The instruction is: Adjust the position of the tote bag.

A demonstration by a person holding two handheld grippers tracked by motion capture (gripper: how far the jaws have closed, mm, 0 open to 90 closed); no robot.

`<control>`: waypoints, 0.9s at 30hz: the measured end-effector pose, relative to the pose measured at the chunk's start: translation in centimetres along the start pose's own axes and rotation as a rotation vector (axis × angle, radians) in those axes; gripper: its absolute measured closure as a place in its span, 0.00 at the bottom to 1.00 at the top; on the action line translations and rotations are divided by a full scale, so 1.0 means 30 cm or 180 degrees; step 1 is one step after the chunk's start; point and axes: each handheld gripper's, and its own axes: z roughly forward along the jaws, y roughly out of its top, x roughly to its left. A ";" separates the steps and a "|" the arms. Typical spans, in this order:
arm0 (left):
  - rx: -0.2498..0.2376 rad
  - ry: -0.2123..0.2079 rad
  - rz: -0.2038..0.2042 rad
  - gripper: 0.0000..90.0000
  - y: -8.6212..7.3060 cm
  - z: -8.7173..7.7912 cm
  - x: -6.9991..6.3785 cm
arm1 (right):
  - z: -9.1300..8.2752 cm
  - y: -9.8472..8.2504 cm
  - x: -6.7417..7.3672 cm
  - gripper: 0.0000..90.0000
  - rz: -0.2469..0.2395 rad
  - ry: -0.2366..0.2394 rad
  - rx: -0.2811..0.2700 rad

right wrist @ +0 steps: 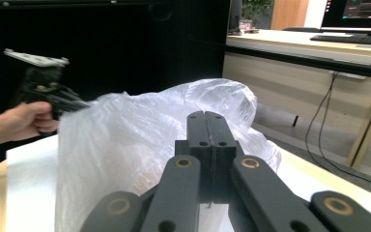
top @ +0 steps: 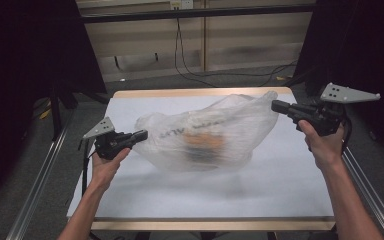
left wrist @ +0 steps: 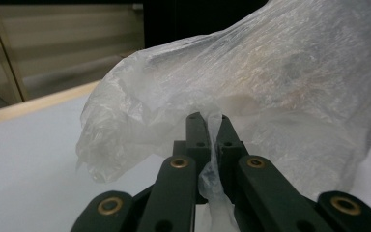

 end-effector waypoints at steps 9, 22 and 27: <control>-0.0370 0.0070 0.0113 1.00 0.099 -0.074 -0.013 | 0.053 0.100 -0.050 1.00 0.0004 -0.0118 -0.0066; -0.0215 -0.0103 0.0531 1.00 0.111 -0.068 -0.117 | 0.077 0.058 -0.050 1.00 0.0009 -0.0102 -0.0058; -0.0107 -0.0128 0.0495 1.00 0.063 -0.068 -0.124 | 0.062 -0.022 -0.018 1.00 0.0004 -0.0016 0.0034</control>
